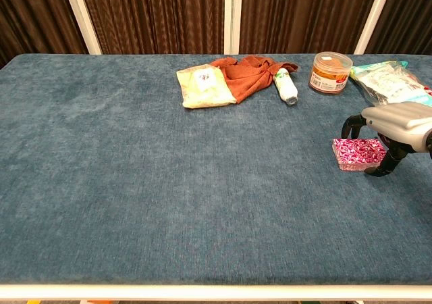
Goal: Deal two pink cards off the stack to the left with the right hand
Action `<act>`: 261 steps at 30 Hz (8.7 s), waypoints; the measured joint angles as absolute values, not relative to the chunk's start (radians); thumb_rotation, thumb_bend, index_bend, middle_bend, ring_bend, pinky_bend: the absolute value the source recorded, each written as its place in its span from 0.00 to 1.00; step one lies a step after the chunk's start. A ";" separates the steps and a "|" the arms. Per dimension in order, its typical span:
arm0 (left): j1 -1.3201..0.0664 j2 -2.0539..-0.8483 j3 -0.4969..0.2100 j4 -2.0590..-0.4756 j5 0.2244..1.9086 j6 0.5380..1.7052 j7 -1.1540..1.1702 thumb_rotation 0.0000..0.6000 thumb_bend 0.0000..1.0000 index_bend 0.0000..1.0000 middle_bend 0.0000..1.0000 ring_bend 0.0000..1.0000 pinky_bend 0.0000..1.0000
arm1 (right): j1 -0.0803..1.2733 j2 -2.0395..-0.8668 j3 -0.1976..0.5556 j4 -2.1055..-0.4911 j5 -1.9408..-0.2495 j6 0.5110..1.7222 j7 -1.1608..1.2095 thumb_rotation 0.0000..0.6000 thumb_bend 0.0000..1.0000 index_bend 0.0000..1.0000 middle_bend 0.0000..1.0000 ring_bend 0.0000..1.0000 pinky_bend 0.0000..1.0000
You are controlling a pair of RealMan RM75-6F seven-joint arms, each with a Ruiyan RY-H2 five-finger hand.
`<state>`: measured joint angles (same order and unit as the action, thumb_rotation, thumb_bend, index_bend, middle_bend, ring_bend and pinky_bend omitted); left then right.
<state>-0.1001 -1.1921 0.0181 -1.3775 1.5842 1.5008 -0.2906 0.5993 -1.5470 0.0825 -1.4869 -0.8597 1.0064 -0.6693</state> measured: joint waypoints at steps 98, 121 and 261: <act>-0.085 -1.181 0.001 -1.341 1.575 1.528 -0.371 1.00 0.02 0.09 0.10 0.00 0.13 | 0.907 -1.788 0.174 -1.361 -0.615 1.007 -0.976 1.00 0.15 0.16 0.22 0.76 0.88; -0.092 -1.182 0.007 -1.359 1.588 1.519 -0.347 1.00 0.02 0.09 0.10 0.00 0.13 | 0.762 -1.478 0.035 -1.590 -0.643 0.997 -0.799 1.00 0.10 0.19 0.22 0.76 0.87; -0.083 -1.178 -0.014 -1.341 1.569 1.540 -0.374 1.00 0.02 0.09 0.10 0.00 0.13 | 0.693 -1.410 0.002 -1.833 -0.923 1.208 -0.723 1.00 0.08 0.24 0.25 0.77 0.87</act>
<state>-0.0826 -1.1775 -0.0140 -1.3411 1.5687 1.5395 -0.3737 0.6933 -1.4103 0.0022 -1.8328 -0.9235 1.2076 -0.7229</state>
